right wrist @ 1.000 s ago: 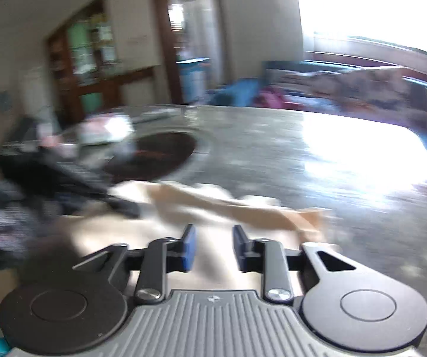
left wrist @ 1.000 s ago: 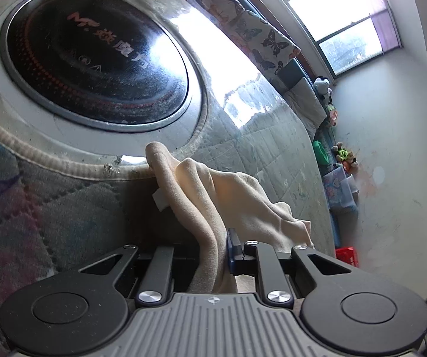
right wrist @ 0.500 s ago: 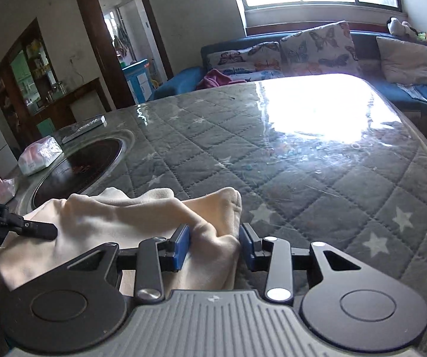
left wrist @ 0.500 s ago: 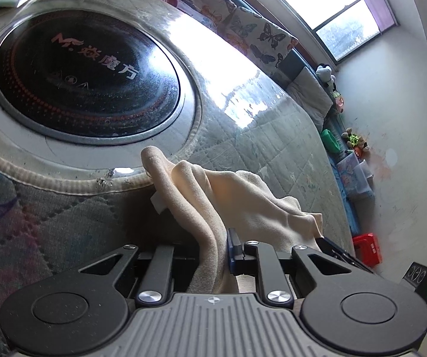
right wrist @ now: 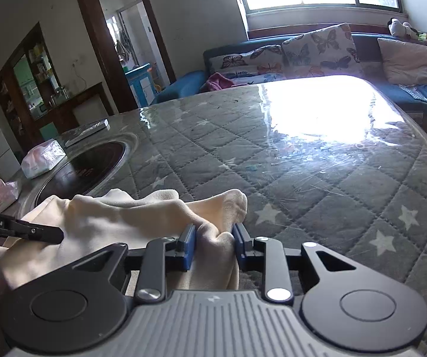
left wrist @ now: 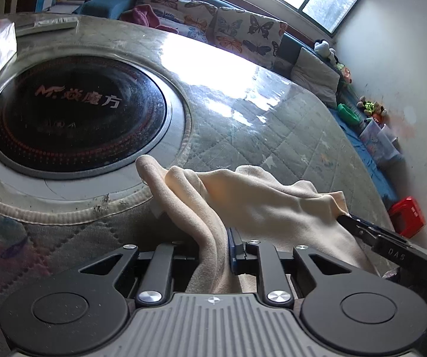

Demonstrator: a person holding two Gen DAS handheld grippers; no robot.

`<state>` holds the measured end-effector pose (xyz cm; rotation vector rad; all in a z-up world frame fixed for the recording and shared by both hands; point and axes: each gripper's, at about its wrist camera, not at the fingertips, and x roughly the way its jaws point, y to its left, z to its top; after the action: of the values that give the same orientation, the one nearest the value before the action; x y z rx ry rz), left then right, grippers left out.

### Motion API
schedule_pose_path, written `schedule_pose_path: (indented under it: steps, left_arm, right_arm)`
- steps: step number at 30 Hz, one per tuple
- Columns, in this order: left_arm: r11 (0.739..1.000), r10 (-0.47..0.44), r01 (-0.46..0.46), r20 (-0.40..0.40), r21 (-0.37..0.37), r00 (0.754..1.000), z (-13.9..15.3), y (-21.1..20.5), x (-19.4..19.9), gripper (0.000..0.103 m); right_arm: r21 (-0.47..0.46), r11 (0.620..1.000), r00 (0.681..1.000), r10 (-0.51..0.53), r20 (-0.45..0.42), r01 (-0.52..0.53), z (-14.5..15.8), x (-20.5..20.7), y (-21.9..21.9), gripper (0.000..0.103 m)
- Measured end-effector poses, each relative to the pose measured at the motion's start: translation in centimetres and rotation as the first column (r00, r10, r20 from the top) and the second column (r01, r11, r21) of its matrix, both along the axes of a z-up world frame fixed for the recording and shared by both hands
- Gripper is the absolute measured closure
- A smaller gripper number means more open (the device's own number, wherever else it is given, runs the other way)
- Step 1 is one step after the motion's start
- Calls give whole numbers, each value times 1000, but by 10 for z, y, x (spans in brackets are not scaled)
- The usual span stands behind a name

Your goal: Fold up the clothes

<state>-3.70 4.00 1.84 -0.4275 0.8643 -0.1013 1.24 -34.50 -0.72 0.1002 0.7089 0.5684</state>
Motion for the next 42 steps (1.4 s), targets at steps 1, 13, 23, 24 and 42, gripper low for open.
schedule_pose_path:
  steps: [1,13,23,24,42]
  left_arm:
    - [1000,-2,2,2,8,1000,0,-1,0,83]
    - [990,-34,28,39,135,999,9,-15,-3,84]
    - [984,-93,76,95,164,991,30,-35,-1,86]
    - [982,-101,83,101,167,990,32,-38,0,87]
    - [952,-272,242,158,185,949,54,-127,40,87]
  right_arm:
    - [2,1000,1000,0,2,0,-1,0,0,75]
    - [27,999,999,-20,38,19,10,-14,1,91]
    - [26,999,988,-42,152,38,46,-43,-11,92]
    - [25,999,986,-47,162,43,50,-45,-13,92]
    - [-29,971,939,-220,263,236,90,-60,-76,92]
